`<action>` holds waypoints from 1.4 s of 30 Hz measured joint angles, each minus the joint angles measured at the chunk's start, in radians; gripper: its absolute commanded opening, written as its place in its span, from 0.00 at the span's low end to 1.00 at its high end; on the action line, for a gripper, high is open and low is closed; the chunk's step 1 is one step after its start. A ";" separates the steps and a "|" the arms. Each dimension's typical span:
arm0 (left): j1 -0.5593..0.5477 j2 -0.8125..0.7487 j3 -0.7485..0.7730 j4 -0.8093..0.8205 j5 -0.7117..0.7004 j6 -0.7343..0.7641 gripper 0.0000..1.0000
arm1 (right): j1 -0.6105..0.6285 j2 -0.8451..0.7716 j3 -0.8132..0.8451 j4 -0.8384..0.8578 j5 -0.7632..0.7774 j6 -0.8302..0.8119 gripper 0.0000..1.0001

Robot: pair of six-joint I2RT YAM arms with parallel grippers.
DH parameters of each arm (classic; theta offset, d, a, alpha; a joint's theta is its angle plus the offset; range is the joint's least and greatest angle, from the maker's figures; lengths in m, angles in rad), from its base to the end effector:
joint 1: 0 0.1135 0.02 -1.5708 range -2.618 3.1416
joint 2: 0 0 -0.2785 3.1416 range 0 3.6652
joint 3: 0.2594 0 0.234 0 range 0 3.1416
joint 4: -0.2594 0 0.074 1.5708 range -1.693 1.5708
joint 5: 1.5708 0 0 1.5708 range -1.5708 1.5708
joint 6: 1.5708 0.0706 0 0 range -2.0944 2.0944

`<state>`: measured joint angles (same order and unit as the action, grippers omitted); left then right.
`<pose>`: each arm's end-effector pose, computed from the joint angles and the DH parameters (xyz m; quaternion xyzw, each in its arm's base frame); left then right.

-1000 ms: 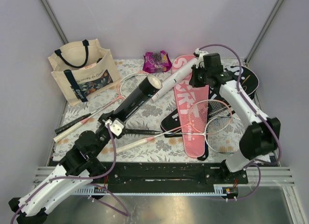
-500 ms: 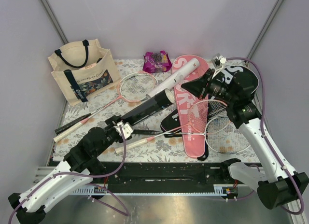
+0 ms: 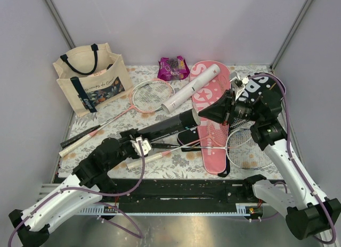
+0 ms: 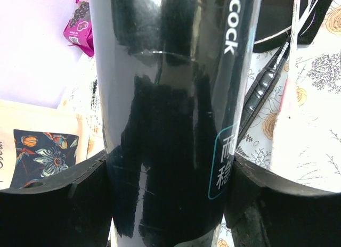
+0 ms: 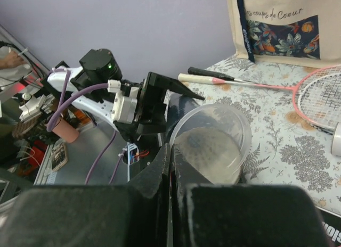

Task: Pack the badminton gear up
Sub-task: Close the lid on the shuttle tube.

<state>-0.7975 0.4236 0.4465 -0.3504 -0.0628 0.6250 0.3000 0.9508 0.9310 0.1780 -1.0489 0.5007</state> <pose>0.0923 -0.0882 0.2467 0.5166 0.6275 -0.0247 0.5821 0.1666 0.1156 0.4129 -0.3227 0.5971 0.5559 0.4798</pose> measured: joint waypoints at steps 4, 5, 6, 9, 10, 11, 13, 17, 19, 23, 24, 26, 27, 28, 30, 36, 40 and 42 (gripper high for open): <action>0.000 0.022 0.012 -0.003 -0.001 0.023 0.42 | 0.000 -0.037 -0.018 -0.026 -0.023 -0.027 0.00; 0.000 0.025 0.015 -0.003 -0.001 0.027 0.42 | 0.000 -0.048 -0.024 -0.029 -0.030 -0.032 0.00; 0.000 0.027 0.017 -0.004 0.000 0.031 0.42 | 0.001 -0.055 -0.029 -0.034 -0.037 -0.035 0.00; 0.000 0.031 0.025 -0.004 -0.001 0.037 0.42 | 0.004 -0.059 -0.034 -0.045 -0.046 -0.041 0.00; 0.000 0.032 0.026 -0.001 -0.001 0.038 0.42 | 0.005 -0.056 -0.035 -0.048 -0.046 -0.043 0.00; 0.000 0.032 0.027 0.002 -0.001 0.039 0.42 | 0.006 -0.053 -0.036 -0.050 -0.046 -0.044 0.00; 0.000 0.037 0.030 0.003 0.000 0.041 0.42 | 0.006 -0.047 -0.037 -0.054 -0.046 -0.045 0.00; 0.000 0.039 0.030 0.004 0.001 0.046 0.42 | 0.007 -0.032 -0.038 -0.055 -0.046 -0.044 0.00; 0.000 0.039 0.030 0.004 0.001 0.050 0.42 | 0.008 -0.024 -0.038 -0.054 -0.046 -0.042 0.00; 0.000 0.039 0.030 0.003 0.002 0.053 0.42 | 0.013 -0.007 -0.038 -0.046 -0.047 -0.033 0.00; 0.000 0.039 0.030 0.003 0.002 0.053 0.42 | 0.013 -0.005 -0.039 -0.045 -0.048 -0.032 0.00; 0.000 0.036 0.030 0.003 0.002 0.055 0.42 | 0.013 -0.003 -0.039 -0.042 -0.049 -0.031 0.00; 0.000 0.035 0.030 0.003 0.002 0.055 0.42 | 0.013 -0.003 -0.040 -0.039 -0.052 -0.028 0.00; 0.000 0.034 0.030 0.003 0.002 0.056 0.42 | 0.013 -0.003 -0.041 -0.035 -0.053 -0.024 0.00; 0.000 0.026 0.030 0.003 0.002 0.058 0.42 | 0.013 -0.001 -0.043 -0.016 -0.061 -0.009 0.00; 0.000 0.008 0.030 0.004 0.001 0.063 0.42 | 0.014 0.011 -0.066 0.087 -0.097 0.066 0.00; 0.000 0.004 0.030 0.002 -0.001 0.075 0.42 | 0.016 0.032 -0.092 0.171 -0.126 0.130 0.00; 0.000 0.004 0.030 0.000 -0.001 0.079 0.42 | 0.021 0.042 -0.094 0.194 -0.140 0.152 0.00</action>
<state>-0.7975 0.4274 0.4763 -0.3504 -0.0639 0.7040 0.3214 0.9932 0.8368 0.3721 -1.1889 0.6525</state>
